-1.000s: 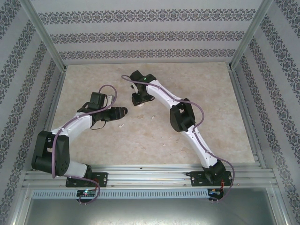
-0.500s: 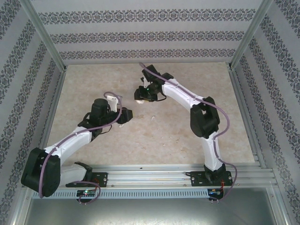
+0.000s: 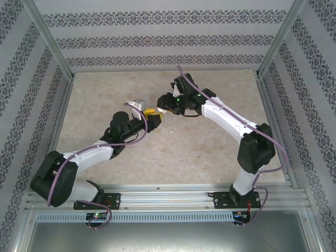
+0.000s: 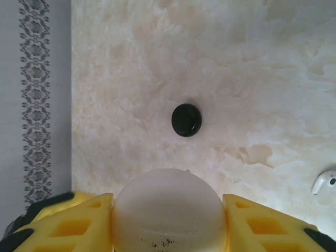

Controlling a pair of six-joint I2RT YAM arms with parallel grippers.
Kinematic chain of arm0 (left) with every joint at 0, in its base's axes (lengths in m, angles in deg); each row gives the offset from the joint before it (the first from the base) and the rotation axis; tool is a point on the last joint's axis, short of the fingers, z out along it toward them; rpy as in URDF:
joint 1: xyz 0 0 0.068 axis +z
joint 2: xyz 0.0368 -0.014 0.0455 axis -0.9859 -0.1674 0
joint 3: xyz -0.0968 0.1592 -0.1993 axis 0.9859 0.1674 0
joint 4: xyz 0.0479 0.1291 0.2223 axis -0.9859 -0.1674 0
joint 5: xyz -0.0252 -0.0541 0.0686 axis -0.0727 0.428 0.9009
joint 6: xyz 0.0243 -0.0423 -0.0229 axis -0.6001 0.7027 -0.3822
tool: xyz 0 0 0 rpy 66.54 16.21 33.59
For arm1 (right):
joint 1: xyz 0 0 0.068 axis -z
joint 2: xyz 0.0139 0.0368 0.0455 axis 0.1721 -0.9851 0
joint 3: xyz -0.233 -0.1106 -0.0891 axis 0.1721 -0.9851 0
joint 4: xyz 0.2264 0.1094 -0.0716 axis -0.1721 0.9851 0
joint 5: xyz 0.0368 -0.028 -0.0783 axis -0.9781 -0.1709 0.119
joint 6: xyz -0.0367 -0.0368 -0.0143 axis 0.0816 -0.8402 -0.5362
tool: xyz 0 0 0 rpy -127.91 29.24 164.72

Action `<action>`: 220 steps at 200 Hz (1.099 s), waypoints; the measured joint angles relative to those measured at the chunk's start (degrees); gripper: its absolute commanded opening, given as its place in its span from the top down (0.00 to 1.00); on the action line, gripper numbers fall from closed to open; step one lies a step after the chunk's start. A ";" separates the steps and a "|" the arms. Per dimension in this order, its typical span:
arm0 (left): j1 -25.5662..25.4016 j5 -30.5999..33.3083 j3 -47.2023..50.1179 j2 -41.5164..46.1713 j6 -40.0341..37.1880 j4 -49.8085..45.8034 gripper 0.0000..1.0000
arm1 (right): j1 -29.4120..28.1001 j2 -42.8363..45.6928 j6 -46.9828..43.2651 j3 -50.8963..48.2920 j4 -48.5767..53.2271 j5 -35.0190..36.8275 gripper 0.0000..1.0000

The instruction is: Insert wireless bluetooth earbuds into charging case

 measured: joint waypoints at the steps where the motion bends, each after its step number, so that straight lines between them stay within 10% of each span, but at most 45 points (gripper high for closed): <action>1: 0.00 0.00 0.00 -0.09 0.09 0.22 0.43 | 0.00 0.11 0.00 -0.07 -0.04 0.00 0.57; 104: -1.31 -0.37 -2.91 -7.80 5.60 11.63 0.49 | 0.00 6.23 2.56 -3.21 -1.90 0.20 0.56; 169: -1.75 -1.95 -4.48 -10.40 8.96 15.28 0.87 | 0.15 7.19 2.69 -3.87 -2.86 1.29 0.52; 220: -1.77 -2.21 -4.48 -10.21 9.35 16.39 0.97 | 0.11 8.41 1.40 -4.13 -3.13 0.90 0.38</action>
